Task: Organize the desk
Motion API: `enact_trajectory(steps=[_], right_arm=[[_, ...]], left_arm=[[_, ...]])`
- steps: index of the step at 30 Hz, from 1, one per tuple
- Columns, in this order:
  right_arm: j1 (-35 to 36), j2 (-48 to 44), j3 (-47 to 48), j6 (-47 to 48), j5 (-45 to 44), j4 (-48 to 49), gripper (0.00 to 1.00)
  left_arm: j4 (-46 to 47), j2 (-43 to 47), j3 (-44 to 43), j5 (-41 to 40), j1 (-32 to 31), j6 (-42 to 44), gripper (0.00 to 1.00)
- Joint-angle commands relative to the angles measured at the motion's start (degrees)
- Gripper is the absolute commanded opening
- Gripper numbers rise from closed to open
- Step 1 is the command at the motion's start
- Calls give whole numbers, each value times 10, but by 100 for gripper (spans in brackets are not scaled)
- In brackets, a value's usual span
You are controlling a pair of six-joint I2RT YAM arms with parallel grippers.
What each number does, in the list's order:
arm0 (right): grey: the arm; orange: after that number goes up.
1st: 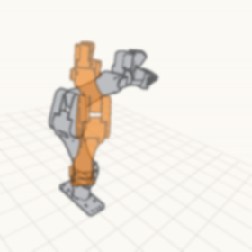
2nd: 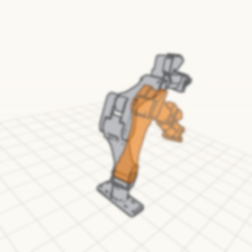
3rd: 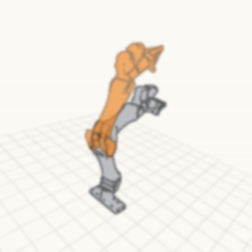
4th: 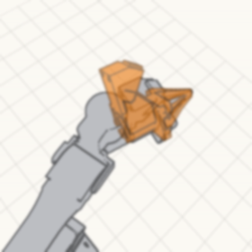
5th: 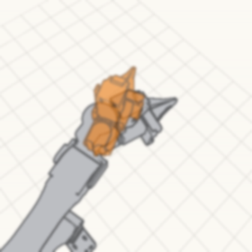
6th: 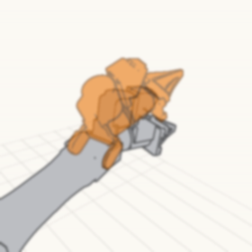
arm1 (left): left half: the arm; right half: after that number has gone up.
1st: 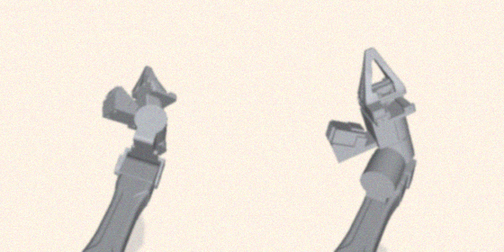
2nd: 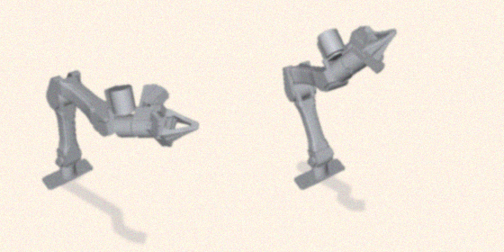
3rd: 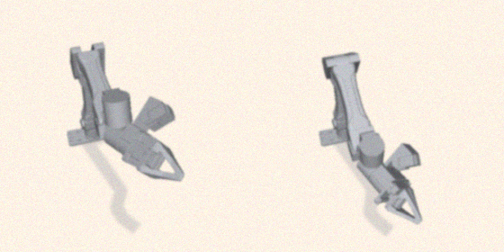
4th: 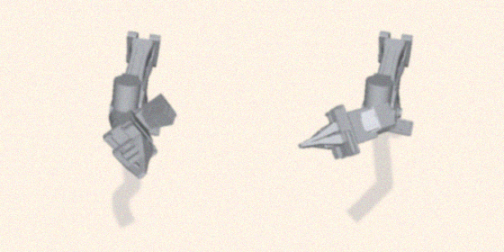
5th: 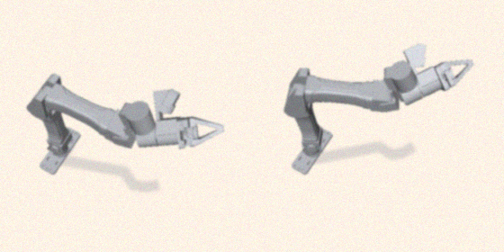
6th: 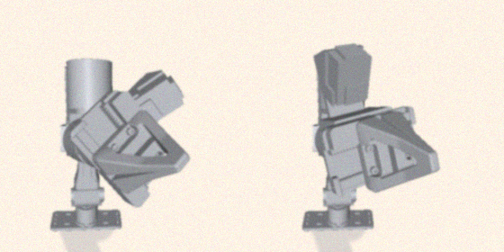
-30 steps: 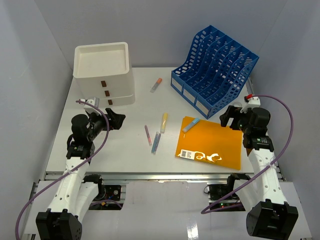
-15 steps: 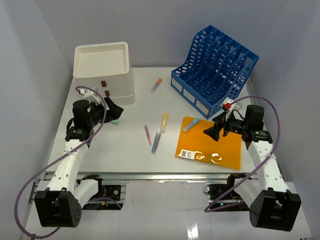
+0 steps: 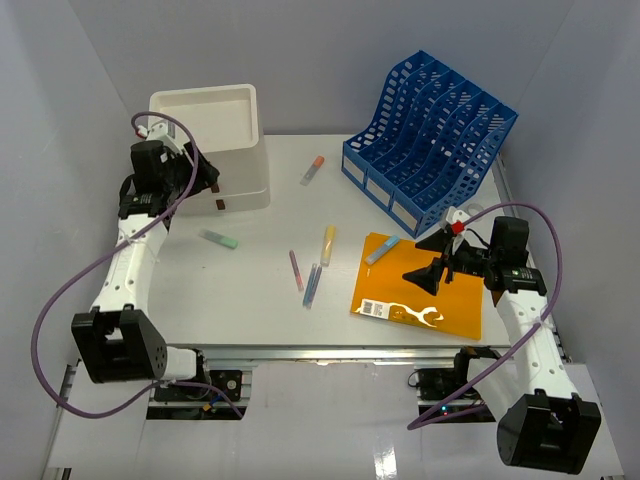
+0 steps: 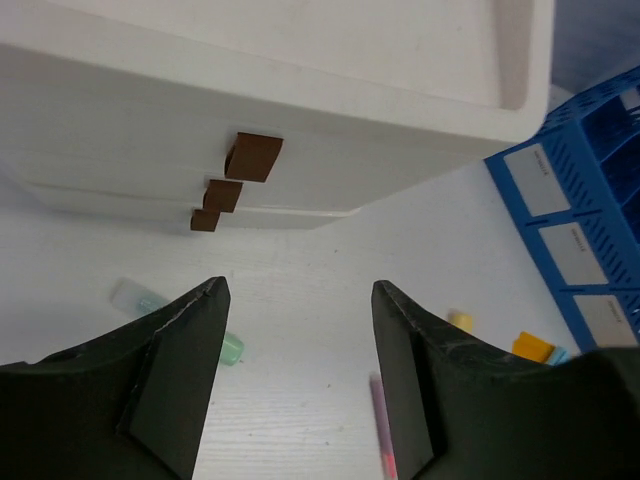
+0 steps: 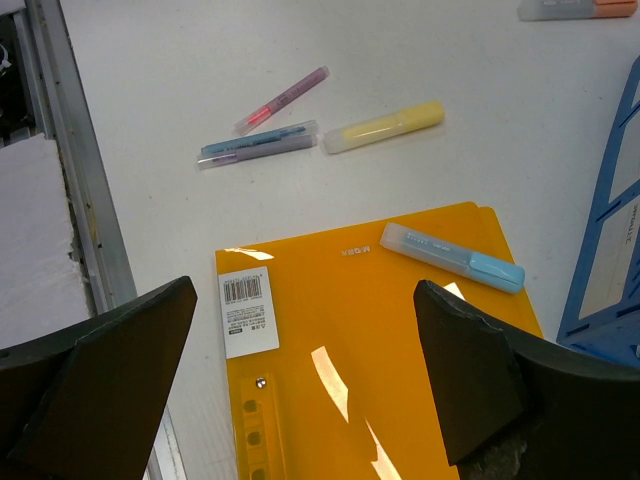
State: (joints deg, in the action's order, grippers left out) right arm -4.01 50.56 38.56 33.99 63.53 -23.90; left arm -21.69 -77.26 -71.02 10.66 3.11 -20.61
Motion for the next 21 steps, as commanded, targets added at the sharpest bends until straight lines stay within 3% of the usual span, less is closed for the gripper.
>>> enact_trajectory(steps=[1, 21], right_arm=[[-2, -1, 0, 9, 16, 2, 96], [-6, 9, -1, 6, 13, 3, 96]], left_arm=[[-22, -40, -57, -17, 1, 30, 67], [35, -150, -109, -52, 0, 60, 49]])
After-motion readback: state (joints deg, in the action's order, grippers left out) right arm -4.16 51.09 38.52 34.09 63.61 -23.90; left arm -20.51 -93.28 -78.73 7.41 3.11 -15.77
